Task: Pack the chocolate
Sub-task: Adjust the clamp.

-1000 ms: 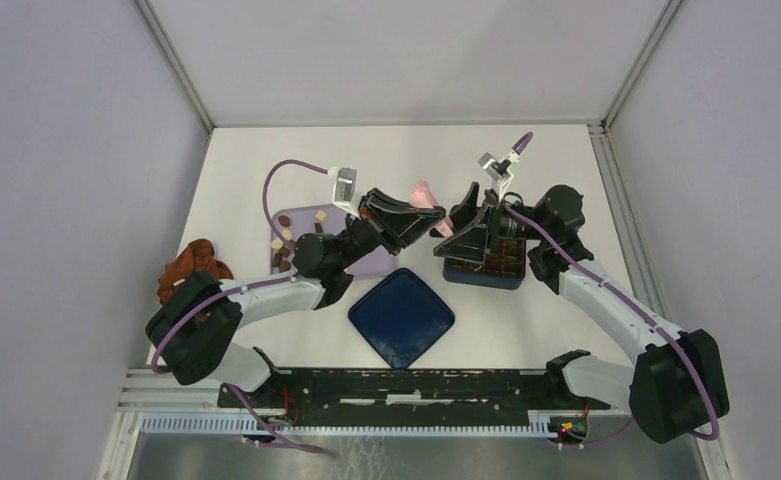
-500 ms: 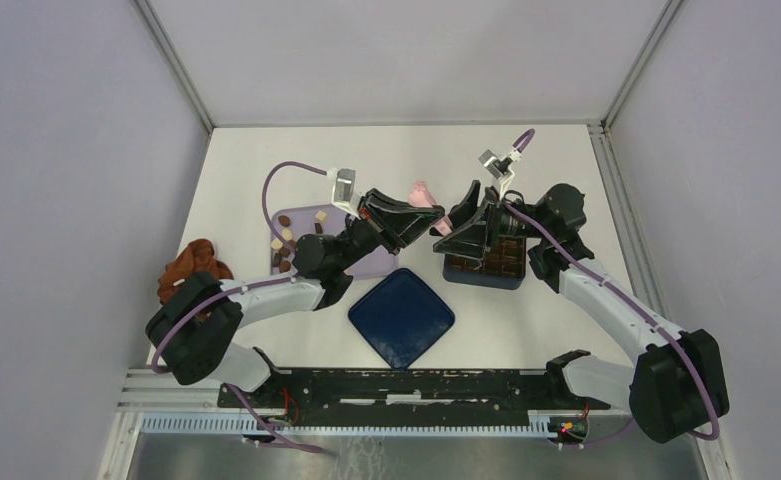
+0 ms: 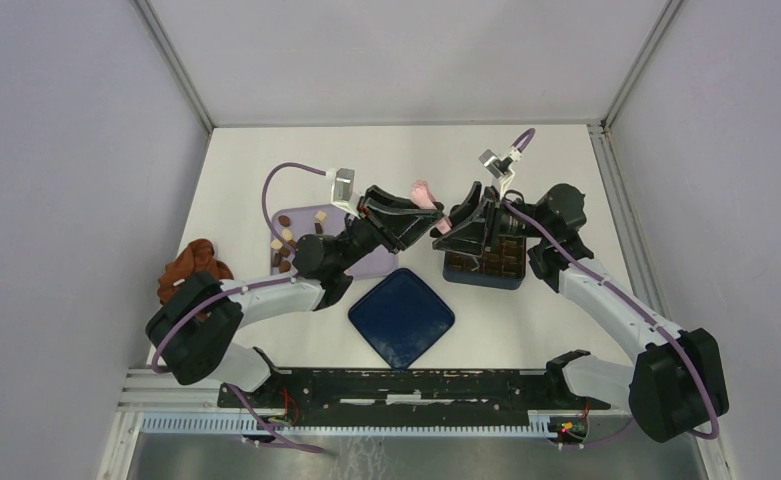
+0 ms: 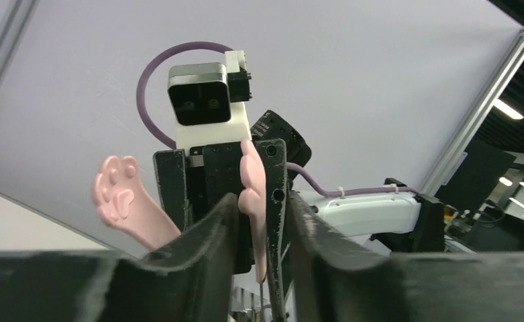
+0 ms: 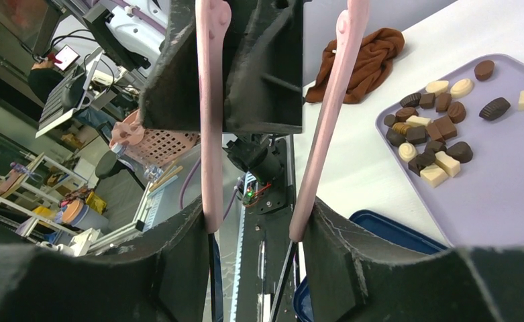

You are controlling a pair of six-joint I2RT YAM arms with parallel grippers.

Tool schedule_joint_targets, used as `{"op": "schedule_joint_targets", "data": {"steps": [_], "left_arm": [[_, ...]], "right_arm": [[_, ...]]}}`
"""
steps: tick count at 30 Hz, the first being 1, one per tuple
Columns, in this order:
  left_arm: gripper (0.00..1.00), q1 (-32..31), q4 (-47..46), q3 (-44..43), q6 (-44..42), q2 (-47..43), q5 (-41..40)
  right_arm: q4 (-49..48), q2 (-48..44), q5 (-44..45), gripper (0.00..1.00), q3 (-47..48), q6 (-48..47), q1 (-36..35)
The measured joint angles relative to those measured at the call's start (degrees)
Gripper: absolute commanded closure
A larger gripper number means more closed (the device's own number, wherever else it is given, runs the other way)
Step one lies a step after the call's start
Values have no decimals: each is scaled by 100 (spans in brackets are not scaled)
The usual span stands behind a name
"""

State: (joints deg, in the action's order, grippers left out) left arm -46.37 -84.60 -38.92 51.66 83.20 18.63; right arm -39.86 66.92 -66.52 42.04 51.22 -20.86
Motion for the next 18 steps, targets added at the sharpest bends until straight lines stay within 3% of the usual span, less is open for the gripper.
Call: {"op": "schedule_joint_targets", "data": {"steps": [3,5,14,18], "left_arm": [[36,0,31,59,22,-35,-72],[31,0,164,170,22,-146,-173],[29,0,1998,649,-494,-1836,-763],[30,0,3683,656,-986,-2953,-1141]], "right_arm": [[0,0,0,47,0,0,31],[4,0,-2,47,0,-2,61],[83,0,-9,51,0,-125,175],[1189,-9,66,54,229,-1132,192]]}}
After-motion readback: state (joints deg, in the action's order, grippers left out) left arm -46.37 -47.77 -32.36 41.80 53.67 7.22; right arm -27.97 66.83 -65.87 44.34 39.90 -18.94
